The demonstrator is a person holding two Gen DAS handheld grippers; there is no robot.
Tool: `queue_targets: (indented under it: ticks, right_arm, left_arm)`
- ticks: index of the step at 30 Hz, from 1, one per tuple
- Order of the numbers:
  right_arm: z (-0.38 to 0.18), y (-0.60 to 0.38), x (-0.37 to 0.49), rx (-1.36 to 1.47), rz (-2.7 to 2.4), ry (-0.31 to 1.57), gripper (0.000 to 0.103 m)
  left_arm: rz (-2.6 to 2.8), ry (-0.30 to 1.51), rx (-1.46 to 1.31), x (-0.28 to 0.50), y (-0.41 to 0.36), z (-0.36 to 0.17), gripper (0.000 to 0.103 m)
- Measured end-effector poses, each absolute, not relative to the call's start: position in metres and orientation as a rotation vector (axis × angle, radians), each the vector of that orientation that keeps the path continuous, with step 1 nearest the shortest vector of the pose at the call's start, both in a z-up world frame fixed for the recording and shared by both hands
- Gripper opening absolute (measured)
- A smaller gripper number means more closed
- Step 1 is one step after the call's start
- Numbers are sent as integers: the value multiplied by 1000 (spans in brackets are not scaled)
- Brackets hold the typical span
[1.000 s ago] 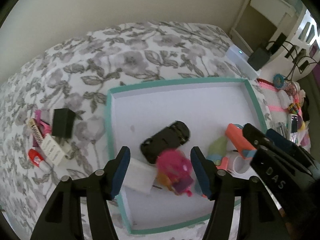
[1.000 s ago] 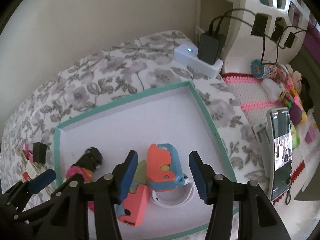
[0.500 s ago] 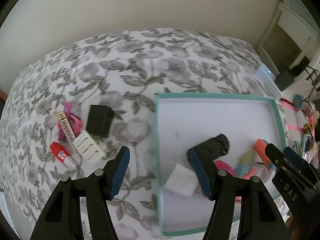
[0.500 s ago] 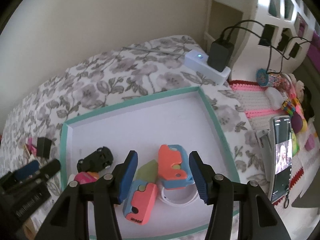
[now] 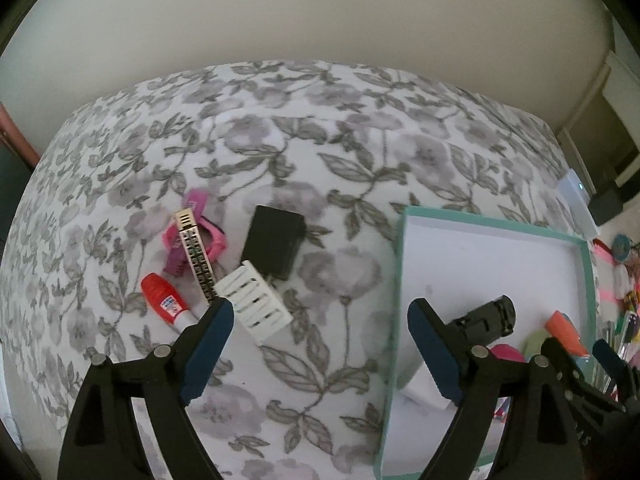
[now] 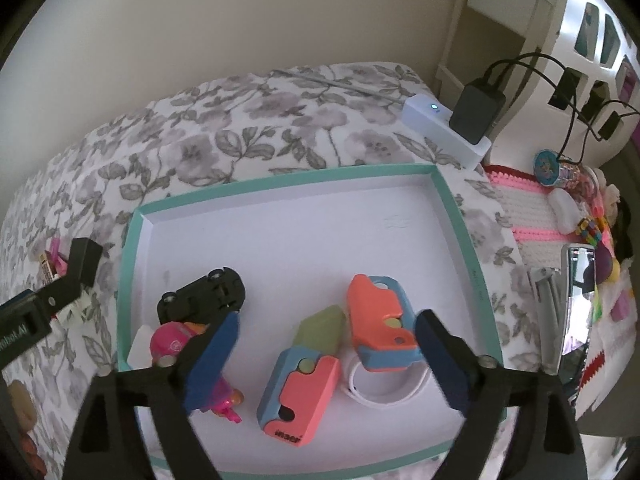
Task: Organize rigid objects
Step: 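Lift both open tools out of the tray toward the remaining pile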
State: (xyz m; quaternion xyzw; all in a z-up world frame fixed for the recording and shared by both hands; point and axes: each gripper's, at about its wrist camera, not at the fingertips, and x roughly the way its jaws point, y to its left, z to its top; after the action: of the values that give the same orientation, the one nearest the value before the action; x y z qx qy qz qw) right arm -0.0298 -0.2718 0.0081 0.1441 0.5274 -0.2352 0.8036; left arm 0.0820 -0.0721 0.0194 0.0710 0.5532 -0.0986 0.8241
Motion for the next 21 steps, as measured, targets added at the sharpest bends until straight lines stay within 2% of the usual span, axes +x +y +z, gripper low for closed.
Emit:
queue_targets:
  ticks: [1,11,21]
  right_arm:
    - [8,-271,-30,305,-501,1130,100]
    - [6,-259,-24,279,-478,1137,101]
    - [11,-226,-6,238,-418,1119,103]
  left_arm:
    - [-210,1177,144,83,-71,20,89]
    - [-198,1169,124,89,-54,25,89]
    - [-125,1155,41,104,-1,30,90]
